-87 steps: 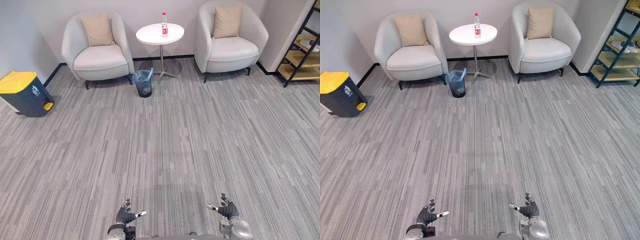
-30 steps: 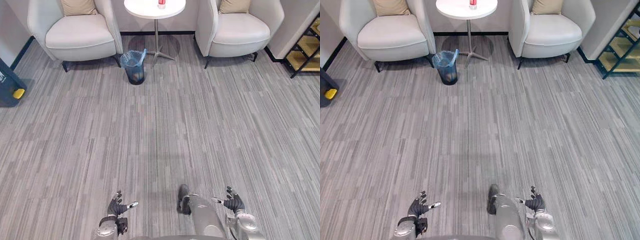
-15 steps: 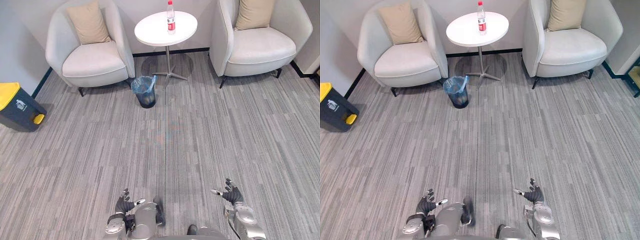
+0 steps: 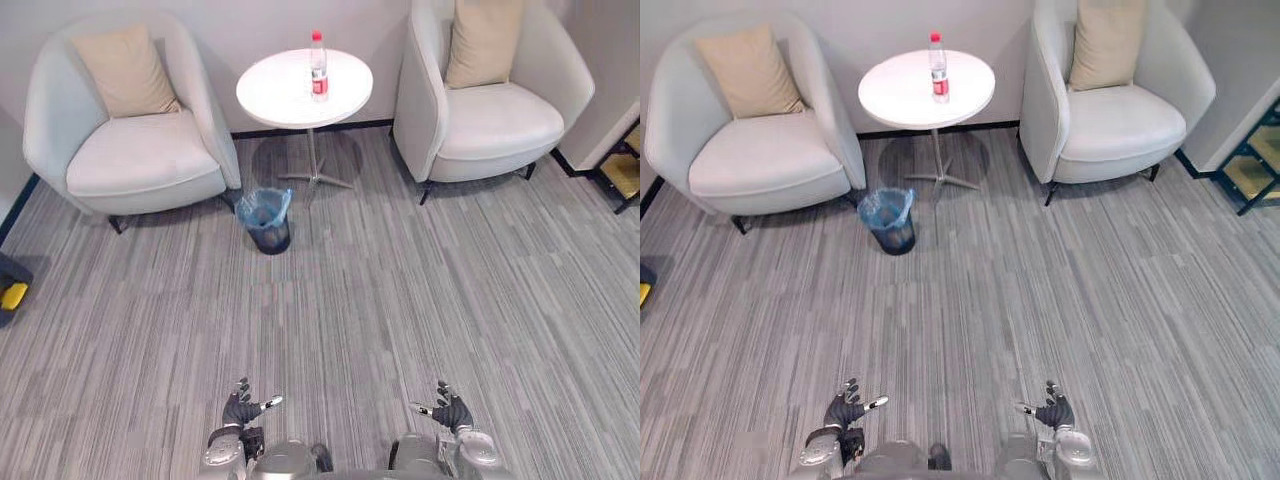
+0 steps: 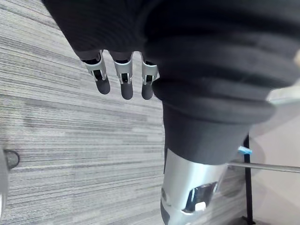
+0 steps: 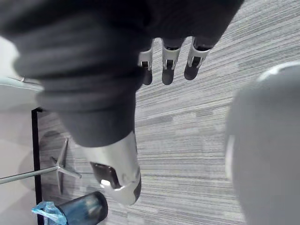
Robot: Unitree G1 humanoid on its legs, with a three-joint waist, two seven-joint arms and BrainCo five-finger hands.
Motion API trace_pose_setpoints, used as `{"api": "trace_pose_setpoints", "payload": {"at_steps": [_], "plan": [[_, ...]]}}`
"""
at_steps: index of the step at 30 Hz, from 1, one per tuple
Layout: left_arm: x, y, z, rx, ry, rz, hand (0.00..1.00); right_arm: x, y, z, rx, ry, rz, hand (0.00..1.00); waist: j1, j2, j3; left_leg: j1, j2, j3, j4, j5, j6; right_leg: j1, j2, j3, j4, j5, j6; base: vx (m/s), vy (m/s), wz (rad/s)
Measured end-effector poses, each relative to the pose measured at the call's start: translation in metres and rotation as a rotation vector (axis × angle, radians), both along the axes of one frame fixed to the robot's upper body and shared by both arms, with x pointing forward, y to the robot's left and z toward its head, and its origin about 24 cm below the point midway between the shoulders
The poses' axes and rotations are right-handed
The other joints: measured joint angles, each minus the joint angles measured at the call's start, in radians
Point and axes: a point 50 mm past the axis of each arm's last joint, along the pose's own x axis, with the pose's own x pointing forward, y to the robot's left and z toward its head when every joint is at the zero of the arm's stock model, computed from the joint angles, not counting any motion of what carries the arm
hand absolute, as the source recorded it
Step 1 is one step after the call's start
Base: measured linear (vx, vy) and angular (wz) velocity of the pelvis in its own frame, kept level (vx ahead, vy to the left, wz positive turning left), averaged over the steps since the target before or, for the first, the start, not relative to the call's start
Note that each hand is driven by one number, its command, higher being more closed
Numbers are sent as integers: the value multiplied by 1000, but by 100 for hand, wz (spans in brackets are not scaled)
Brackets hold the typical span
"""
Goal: Gather rubbish on tea table into small bin, then transfer packed bag to large trash can.
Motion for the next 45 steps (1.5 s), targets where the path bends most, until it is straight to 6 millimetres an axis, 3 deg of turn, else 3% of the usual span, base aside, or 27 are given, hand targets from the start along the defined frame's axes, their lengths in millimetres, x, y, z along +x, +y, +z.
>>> {"api": "trace_pose_setpoints", "payload": {"at_steps": [2, 3, 4, 6, 7, 8, 9, 11, 13, 16, 18, 20, 21, 22, 24, 26, 27, 28, 29, 31, 35, 37, 38, 39, 41, 43, 45], "plan": [[-8, 6, -2, 18, 21, 11, 0, -7, 5, -2, -12, 13, 26, 0, -2, -45, -20, 52, -12, -8, -25, -19, -79, -5, 32, 20, -225, 244, -69, 505, -208, 15], [-12, 1, -6, 0, 43, 28, 0, -4, 5, 1, -19, -6, 26, 0, -5, -20, -27, 79, 26, -30, 0, -39, -114, -5, 63, 11, -166, 249, -97, 484, -212, 12], [-15, -2, -7, -8, 49, 29, 0, -5, 4, 1, -32, -3, 33, 0, -8, -5, -36, 53, 45, -39, 46, -35, -121, 1, 70, 0, -176, 222, -95, 584, -310, 9], [-7, -14, -6, -39, 29, 26, 0, -5, 5, 1, -43, -8, 47, 0, -11, 16, -41, -75, 121, -65, 319, -13, -134, 56, 105, -23, -255, 198, -102, 421, -282, 15], [-3, -20, -5, -56, 20, 22, 0, -4, 3, 2, -52, -14, 54, 0, -11, 37, -30, -169, 185, -63, 522, 67, -115, 121, 138, -43, -324, 200, -115, 415, -240, 21], [-2, -21, -5, -58, 17, 22, 0, -4, 4, 2, -52, -13, 58, 0, -8, 41, -23, -203, 223, -54, 616, 74, -105, 159, 154, -48, -359, 201, -125, 418, -224, 28], [0, -17, -4, -49, 11, 22, 0, -7, 7, 0, -49, 3, 62, 0, -7, 25, -7, -275, 279, -25, 806, 45, -69, 278, 178, -52, -436, 183, -151, 491, -258, 20], [0, -16, -3, -44, 9, 22, 0, -9, 8, -2, -49, 12, 58, 0, -1, 3, -1, -324, 268, -21, 839, 36, -69, 333, 178, -50, -464, 166, -154, 371, -199, 2], [8, -15, 1, -42, -20, 19, 0, -9, 8, -2, -54, 13, 47, 0, 22, -5, 4, -413, 229, -4, 750, 15, -74, 384, 181, -35, -495, 162, -144, 376, -127, -28], [13, -18, 2, -44, -34, 35, 0, -4, 13, -1, -38, 7, 41, 0, 35, -7, 10, -473, 121, 12, 413, 13, -86, 439, 169, 9, -547, 154, -131, 340, -5, -42], [16, -22, 3, -53, -41, 26, 0, -8, 14, -3, -37, 19, 38, 0, 46, 0, 8, -479, 63, 9, 169, 76, -104, 478, 164, 34, -583, 137, -104, 371, 113, -50], [14, -24, 2, -59, -34, 29, 0, -12, 13, -4, -36, 30, 38, 0, 52, 14, 2, -479, 62, 9, 89, 172, -57, 507, 173, 63, -596, 107, -70, 369, 185, -42], [12, -21, 0, -51, -23, 30, 0, -14, 15, -5, -37, 37, 39, 0, 53, 6, -7, -475, 46, 10, 111, 210, -21, 522, 156, 75, -589, 79, -48, 432, 200, -20], [14, -17, 1, -39, -28, 27, 0, -18, 17, -7, -29, 48, 37, 0, 47, -20, -16, -479, 19, 15, 152, 180, 9, 523, 117, 74, -553, 35, -23, 535, 227, -10], [15, -17, 1, -39, -31, 27, 0, -23, 16, -8, -31, 63, 37, 0, 52, -35, -25, -463, -8, 25, 155, 128, 21, 464, 75, 85, -395, -8, 24, 421, 146, -6], [11, -12, -2, -26, -9, 27, 0, -19, 20, -7, -26, 50, 49, 0, 47, -56, -21, -360, -56, 47, 102, 100, 30, 300, -16, 121, 51, 7, 88, 507, 203, -7], [10, -12, -3, -29, -1, 30, 0, -17, 21, -6, -27, 46, 59, 0, 45, -63, -19, -324, -70, 48, 93, 84, 34, 272, -39, 128, 158, 20, 109, 392, 119, 4], [7, -12, -4, -30, 12, 32, 0, -16, 20, -6, -35, 42, 68, 0, 44, -65, -16, -269, -80, 43, 85, 60, 41, 245, -65, 123, 270, 16, 102, 487, 125, 7], [3, -12, -6, -31, 25, 33, 0, -15, 18, -5, -52, 40, 84, 0, 43, -48, -12, -182, -81, 33, 61, 28, 39, 199, -79, 93, 380, -11, 53, 472, 101, 12], [-2, -11, -8, -34, 35, 42, 0, -14, 18, -4, -54, 37, 91, 0, 29, -37, -10, -104, -72, 7, 15, 27, 38, 144, -65, 47, 364, -38, 11, 502, 67, 37], [-6, -14, -9, -58, 43, 70, 0, -2, 17, 0, -46, 3, 115, 0, 13, -25, -1, -21, -18, -32, -7, 27, 38, 9, 37, 76, 75, -32, 0, 462, -78, 43], [-7, -12, -9, -56, 46, 71, 0, 1, 22, 1, -45, -2, 145, 0, -5, -33, -4, 7, -10, -61, -27, 15, 9, 5, 89, 155, -172, 76, 3, 432, -170, 66], [-8, -11, -9, -53, 46, 72, 0, 0, 23, 0, -39, -1, 142, 0, -12, -49, -7, 32, -18, -90, -26, -18, -47, 12, 86, 192, -241, 262, -20, 459, -199, 73], [-6, -20, -11, -79, 47, 74, 0, 9, 21, 3, -48, -15, 146, 0, -14, -10, -13, 40, 23, -118, -13, -40, -81, 11, 102, 166, -196, 225, -47, 448, -213, 69], [-4, -30, -10, -107, 39, 69, 0, 13, 16, 3, -67, -2, 154, 0, -11, 17, -16, -33, 53, -144, 106, -39, -83, 25, 100, 127, -210, 192, -54, 348, -217, 55], [3, -36, -8, -124, 23, 64, 0, 12, 9, 1, -84, 20, 148, 0, -10, 51, -1, -174, 125, -148, 402, 15, -121, 126, 113, 60, -309, 186, -70, 365, -245, 91], [4, -34, -7, -118, 13, 66, 0, 6, 9, -3, -81, 50, 145, 0, -5, 46, 10, -248, 201, -81, 613, 10, -104, 255, 127, 9, -398, 178, -85, 389, -220, 87]]}}
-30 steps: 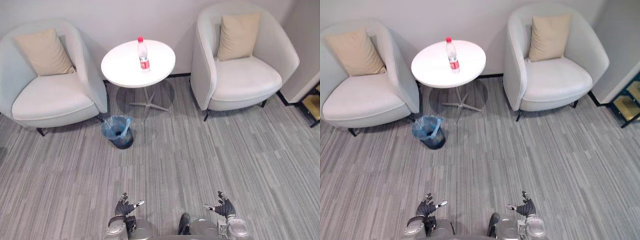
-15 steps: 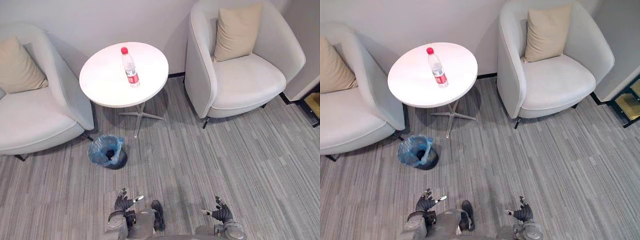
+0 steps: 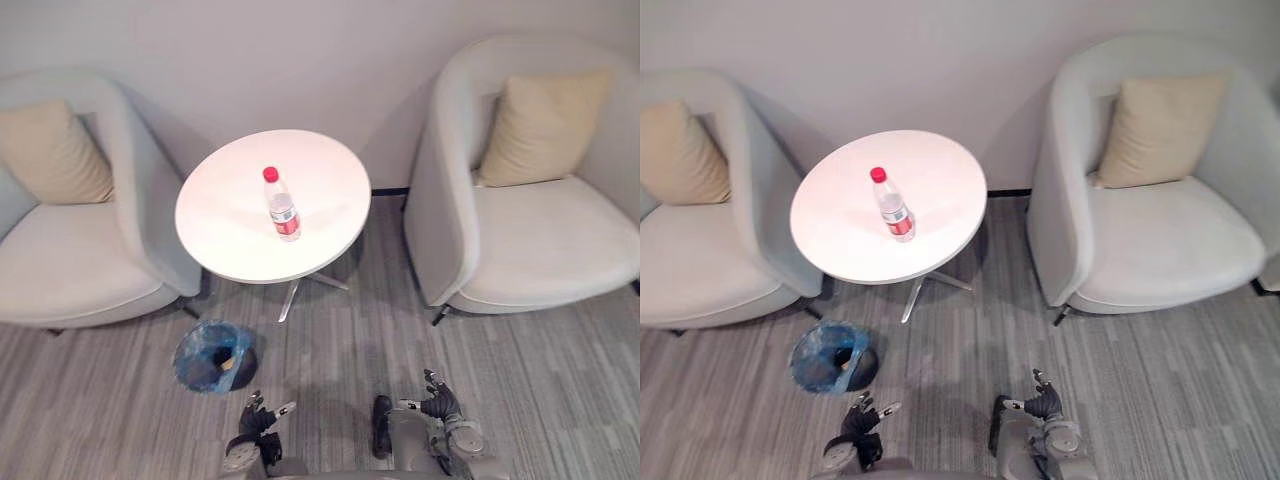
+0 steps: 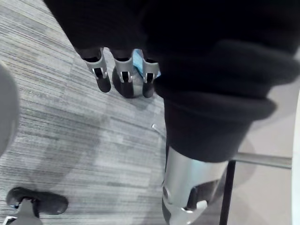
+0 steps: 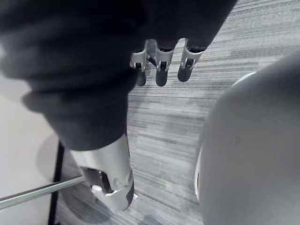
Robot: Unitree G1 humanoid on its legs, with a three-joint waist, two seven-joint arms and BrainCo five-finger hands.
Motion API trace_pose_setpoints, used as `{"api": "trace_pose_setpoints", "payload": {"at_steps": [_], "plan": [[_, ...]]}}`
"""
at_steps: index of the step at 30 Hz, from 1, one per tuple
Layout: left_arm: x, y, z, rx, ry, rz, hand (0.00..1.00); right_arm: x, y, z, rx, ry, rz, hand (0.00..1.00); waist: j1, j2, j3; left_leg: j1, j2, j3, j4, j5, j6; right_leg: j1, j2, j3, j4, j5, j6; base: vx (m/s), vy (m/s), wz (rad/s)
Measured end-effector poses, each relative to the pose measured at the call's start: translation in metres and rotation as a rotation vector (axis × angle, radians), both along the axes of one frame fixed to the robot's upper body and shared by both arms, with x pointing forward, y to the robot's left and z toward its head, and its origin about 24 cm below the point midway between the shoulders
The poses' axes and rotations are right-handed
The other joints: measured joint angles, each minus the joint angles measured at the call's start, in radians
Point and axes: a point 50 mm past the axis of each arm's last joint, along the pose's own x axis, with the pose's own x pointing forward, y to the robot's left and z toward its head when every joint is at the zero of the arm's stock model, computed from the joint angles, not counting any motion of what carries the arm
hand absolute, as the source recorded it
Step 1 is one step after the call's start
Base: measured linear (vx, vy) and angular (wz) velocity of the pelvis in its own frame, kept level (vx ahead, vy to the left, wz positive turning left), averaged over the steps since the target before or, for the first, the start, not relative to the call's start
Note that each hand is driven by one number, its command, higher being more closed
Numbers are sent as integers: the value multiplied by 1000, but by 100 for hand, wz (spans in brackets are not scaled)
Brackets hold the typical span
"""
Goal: Gather rubbish on tea table into small bin, then transfer packed bag to large trash can.
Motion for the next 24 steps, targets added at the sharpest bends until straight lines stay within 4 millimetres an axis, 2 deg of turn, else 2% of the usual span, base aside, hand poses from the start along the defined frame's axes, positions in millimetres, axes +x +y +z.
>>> {"api": "trace_pose_setpoints", "payload": {"at_steps": [1, 3, 5, 7, 8, 9, 10, 11, 12, 14, 16, 18, 21, 22, 23, 24], "plan": [[2, 1, 1, 1, -7, 6, 0, -5, -1, -3, 5, 20, -14, 0, 9, -11, 5, -40, 17, 50, 46, -14, 21, 85, -2, -32, -51, -4, -1, 317, -158, 56], [6, 1, 3, 0, -20, 2, 0, -4, -1, -3, 16, 16, -30, 0, 27, -11, 5, -96, 6, 79, 2, -21, 32, 123, -6, -48, -86, -5, -1, 300, -99, 32], [12, 2, 5, 1, -35, -4, 0, -1, 2, -2, 32, 5, -49, 0, 31, -20, 11, -168, -58, 79, -207, -16, 24, 147, -32, -62, -108, -11, 11, 274, 19, 18], [13, 3, 5, 8, -39, -25, 0, -1, -4, -1, 26, 4, -79, 0, 31, -27, 14, -172, -110, 78, -380, 24, -7, 174, -59, -75, -114, -27, 36, 221, 93, 21], [12, 2, 5, 7, -36, -29, 0, -7, -10, -5, 27, 28, -105, 0, 32, -20, 12, -162, -134, 77, -489, 93, -8, 196, -62, -79, -115, -43, 61, 304, 207, 13], [5, 3, 2, 10, -15, -34, 0, -12, -16, -7, 23, 50, -127, 0, 41, 6, 0, -158, -124, 57, -536, 254, 45, 215, -42, -73, -113, -70, 93, 317, 241, -1], [6, 5, 2, 17, -15, -37, 0, -14, -15, -9, 26, 62, -134, 0, 48, 3, 0, -153, -128, 51, -525, 252, 75, 225, -50, -70, -111, -77, 102, 277, 204, -10], [7, 11, 3, 35, -17, -43, 0, -16, -11, -10, 42, 62, -143, 0, 53, -34, -11, -137, -159, 56, -536, 242, 76, 237, -81, -67, -113, -89, 121, 290, 160, 8], [7, 21, 4, 58, -17, -50, 0, -17, -4, -12, 61, 63, -145, 0, 55, -84, -21, -126, -203, 63, -556, 213, 84, 235, -122, -72, -93, -113, 146, 288, 129, 12], [7, 23, 4, 58, -20, -56, 0, -19, 0, -13, 70, 69, -145, 0, 58, -105, -21, -113, -227, 77, -558, 181, 98, 226, -153, -64, -47, -134, 159, 243, 111, -3], [2, 24, 2, 57, 5, -55, 0, -19, 3, -13, 74, 71, -132, 0, 65, -92, -23, -47, -254, 88, -569, 147, 108, 184, -202, -12, 130, -133, 156, 291, 173, -16], [-6, 24, -1, 55, 28, -52, 0, -17, 8, -13, 87, 67, -117, 0, 68, -87, -25, 32, -265, 93, -571, 111, 133, 128, -234, 46, 365, -132, 152, 323, 137, 2], [-8, 26, -1, 59, 33, -51, 0, -13, 9, -12, 89, 59, -99, 0, 52, -75, -23, 73, -262, 58, -596, 107, 136, 79, -210, 51, 431, -191, 144, 204, 15, 35], [-9, 26, -2, 59, 36, -50, 0, -10, 10, -11, 93, 50, -92, 0, 52, -73, -29, 85, -249, 43, -601, 109, 132, 42, -175, 56, 398, -209, 123, 225, -27, 48], [-11, 26, -2, 59, 40, -49, 0, -9, 10, -10, 96, 44, -90, 0, 51, -62, -29, 86, -243, 30, -597, 110, 131, 25, -155, 59, 337, -208, 119, 208, -43, 45], [-12, 26, -3, 59, 43, -49, 0, -9, 10, -10, 96, 43, -90, 0, 52, -70, -33, 89, -243, 20, -594, 110, 131, 19, -149, 60, 293, -202, 116, 177, -75, 47]]}}
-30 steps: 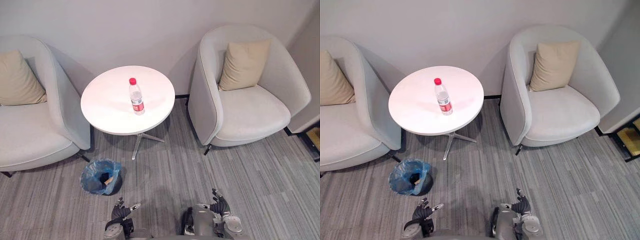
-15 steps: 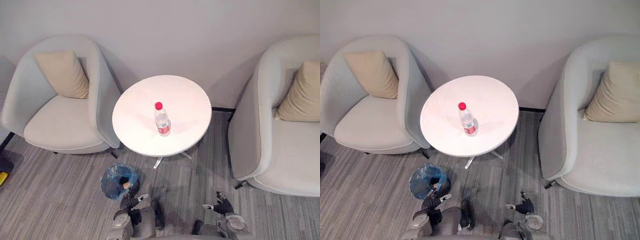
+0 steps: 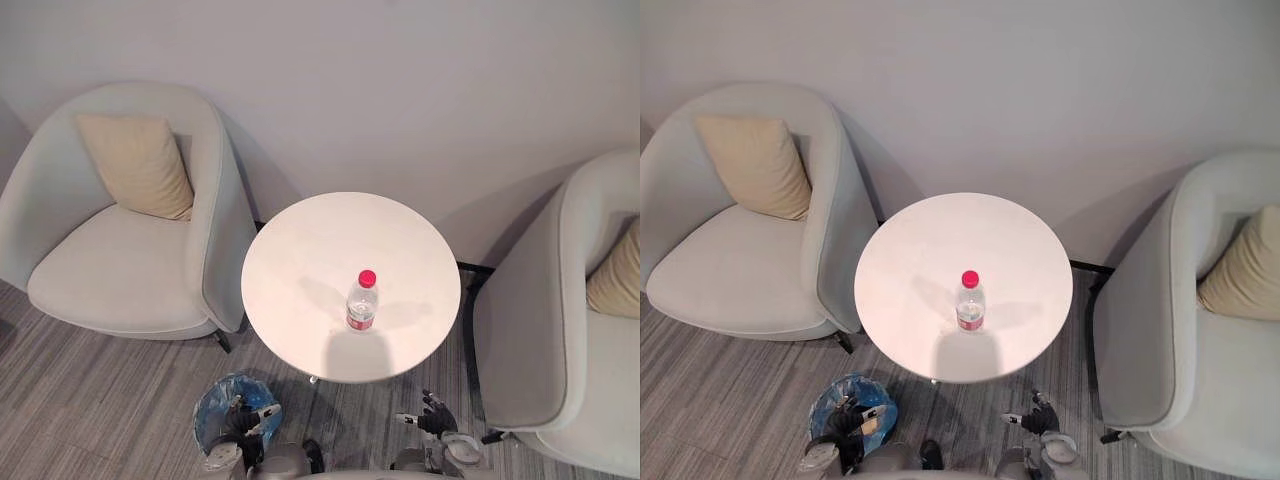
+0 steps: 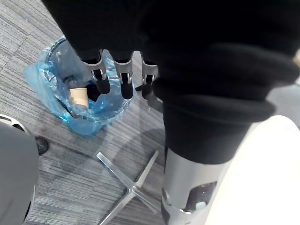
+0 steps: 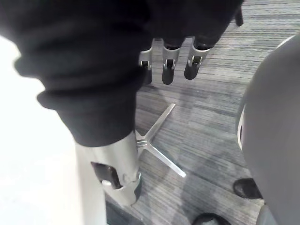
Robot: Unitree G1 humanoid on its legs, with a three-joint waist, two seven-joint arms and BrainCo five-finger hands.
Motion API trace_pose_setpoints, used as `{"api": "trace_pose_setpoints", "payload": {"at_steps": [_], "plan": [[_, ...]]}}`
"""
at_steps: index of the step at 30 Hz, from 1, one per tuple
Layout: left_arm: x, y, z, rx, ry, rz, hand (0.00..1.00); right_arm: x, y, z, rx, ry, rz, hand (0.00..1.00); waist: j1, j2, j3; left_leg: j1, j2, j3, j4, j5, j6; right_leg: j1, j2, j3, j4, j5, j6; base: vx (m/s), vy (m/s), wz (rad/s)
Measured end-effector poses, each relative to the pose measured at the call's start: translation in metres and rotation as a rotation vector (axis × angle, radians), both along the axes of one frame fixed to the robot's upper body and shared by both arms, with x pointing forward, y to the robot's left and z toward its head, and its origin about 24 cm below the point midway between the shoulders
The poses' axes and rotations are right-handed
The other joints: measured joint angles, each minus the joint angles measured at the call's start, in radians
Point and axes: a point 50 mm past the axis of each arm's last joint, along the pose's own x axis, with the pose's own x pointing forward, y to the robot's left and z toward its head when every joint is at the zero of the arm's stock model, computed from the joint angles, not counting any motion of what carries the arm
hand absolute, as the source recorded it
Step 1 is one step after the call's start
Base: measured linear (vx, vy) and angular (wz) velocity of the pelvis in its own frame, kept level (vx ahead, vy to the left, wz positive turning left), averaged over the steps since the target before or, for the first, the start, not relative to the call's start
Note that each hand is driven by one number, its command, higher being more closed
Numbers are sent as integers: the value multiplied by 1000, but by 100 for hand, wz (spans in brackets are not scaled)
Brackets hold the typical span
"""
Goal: Gather rubbish on tea table into small bin, then transfer packed bag to large trash can.
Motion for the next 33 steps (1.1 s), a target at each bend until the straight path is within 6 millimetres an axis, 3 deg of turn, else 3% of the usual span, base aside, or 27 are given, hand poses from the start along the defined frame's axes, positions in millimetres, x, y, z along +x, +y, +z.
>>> {"api": "trace_pose_setpoints", "payload": {"at_steps": [2, 6, 12, 22, 24, 26, 28, 31, 33], "plan": [[-7, 4, -2, 4, 12, 20, 0, -5, 3, -3, 7, 20, 4, 0, 1, -32, -18, 21, -36, -29, 2, -6, -20, -10, -5, -1, -157, 123, -4, 170, -129, 47], [-20, -12, -7, -44, 43, 34, 0, -12, -7, -6, -19, 54, 4, 0, 4, 30, -56, 30, 10, -64, -64, 16, -67, 68, 64, -33, -332, 190, -25, 161, -134, 13], [-17, -6, -6, -38, 31, 24, 0, -21, -7, -9, -18, 76, -4, 0, 4, 2, -59, 47, 36, -109, -115, 40, -101, 132, 118, -75, -465, 248, -51, 0, -97, 12], [-18, -4, -7, -31, 37, 21, 0, -17, -2, -7, -30, 54, 38, 0, 5, -5, -61, 45, 19, -128, -176, 92, -96, 165, 124, -90, -591, 334, -47, -67, -3, 6], [-18, 1, -6, -19, 37, 15, 0, -10, -8, -3, -52, 30, 48, 0, 4, -9, -63, 47, 14, -135, -185, 99, -94, 177, 123, -98, -604, 341, -45, -41, 8, 9], [-18, 5, -6, -10, 38, 11, 0, 17, -35, 23, -127, -115, 88, 0, 4, -10, -63, 50, 5, -137, -186, 105, -90, 178, 120, -98, -604, 347, -42, -55, 28, 4], [-20, 7, -5, -1, 39, 8, 0, 30, -44, 43, -152, -220, 73, 0, 4, -15, -67, 54, 5, -136, -187, 106, -90, 179, 120, -95, -607, 348, -42, -59, 26, -3], [-20, 8, -5, 1, 37, 6, 0, 42, -36, 64, -141, -342, 95, 0, 1, -20, -67, 62, 8, -132, -205, 111, -98, 177, 124, -87, -610, 348, -42, -31, 8, -6], [-19, 6, -5, -6, 35, 6, 0, 37, -23, 60, -94, -338, 91, 0, 0, -20, -68, 63, 8, -132, -206, 111, -98, 177, 125, -86, -610, 348, -42, 0, 0, 0]]}}
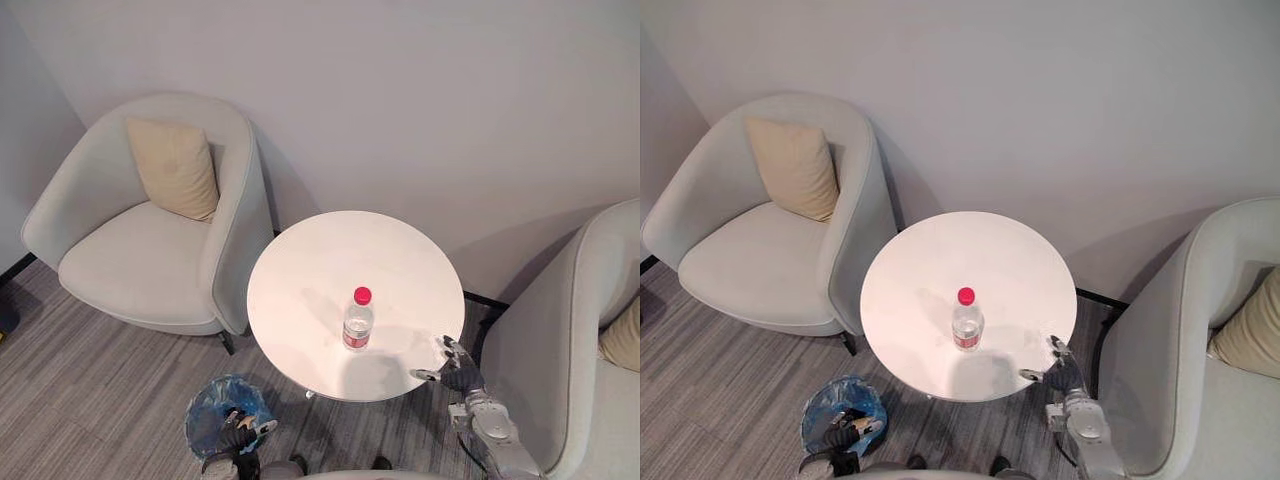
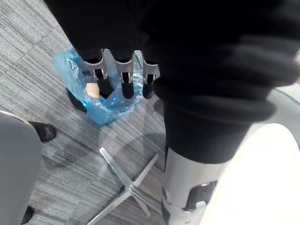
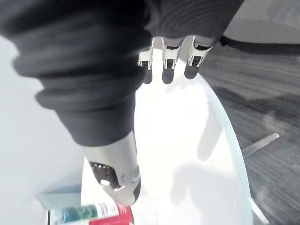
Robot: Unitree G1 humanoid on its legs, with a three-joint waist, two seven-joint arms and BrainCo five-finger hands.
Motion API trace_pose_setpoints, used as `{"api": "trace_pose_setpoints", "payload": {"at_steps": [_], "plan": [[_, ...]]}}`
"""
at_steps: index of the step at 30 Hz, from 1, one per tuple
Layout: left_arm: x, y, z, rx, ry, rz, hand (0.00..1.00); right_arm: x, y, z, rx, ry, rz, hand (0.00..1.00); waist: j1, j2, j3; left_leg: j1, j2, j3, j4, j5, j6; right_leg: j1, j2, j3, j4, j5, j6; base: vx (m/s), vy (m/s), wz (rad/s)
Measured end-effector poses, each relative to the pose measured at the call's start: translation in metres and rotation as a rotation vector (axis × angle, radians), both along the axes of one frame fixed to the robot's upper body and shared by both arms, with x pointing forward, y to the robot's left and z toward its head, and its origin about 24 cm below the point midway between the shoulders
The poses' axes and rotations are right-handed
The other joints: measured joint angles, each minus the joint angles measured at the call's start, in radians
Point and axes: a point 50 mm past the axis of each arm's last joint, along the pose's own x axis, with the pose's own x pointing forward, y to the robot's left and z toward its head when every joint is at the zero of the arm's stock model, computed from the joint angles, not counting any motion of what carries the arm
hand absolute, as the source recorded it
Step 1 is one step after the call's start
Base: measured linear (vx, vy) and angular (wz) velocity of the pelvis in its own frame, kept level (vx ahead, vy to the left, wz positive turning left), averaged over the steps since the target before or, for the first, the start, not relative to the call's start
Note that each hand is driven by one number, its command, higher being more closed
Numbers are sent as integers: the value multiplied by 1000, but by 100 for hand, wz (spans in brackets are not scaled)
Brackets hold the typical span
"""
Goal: Gather rubbish on tea table into small bin, then transfer packed bag to large trash can.
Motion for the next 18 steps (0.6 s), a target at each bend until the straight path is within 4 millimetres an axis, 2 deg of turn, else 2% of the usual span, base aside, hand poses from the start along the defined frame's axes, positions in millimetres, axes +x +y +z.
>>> {"api": "trace_pose_setpoints", "payload": {"at_steps": [4, 9, 18], "plan": [[1, 0, 2, 0, -12, 0, 0, -6, 7, -2, 11, 8, -2, 0, -2, -1, 0, 0, -1, 0, 0, 0, 0, 2, -1, 2, 3, 0, 0, 4, 8, 0], [-1, 0, 2, 5, -15, -7, 0, 3, 7, 13, -14, -80, 2, 0, -1, -7, -4, 7, -2, -1, 1, 0, 0, 6, -1, 2, 3, 0, 0, 0, 0, 0], [-1, -3, 2, -4, -18, -45, 0, 13, 11, 18, -55, -105, 64, 0, 0, -6, -3, 15, -3, -7, 0, 0, 0, 16, -2, -2, 2, -1, 2, -11, 6, 1]]}}
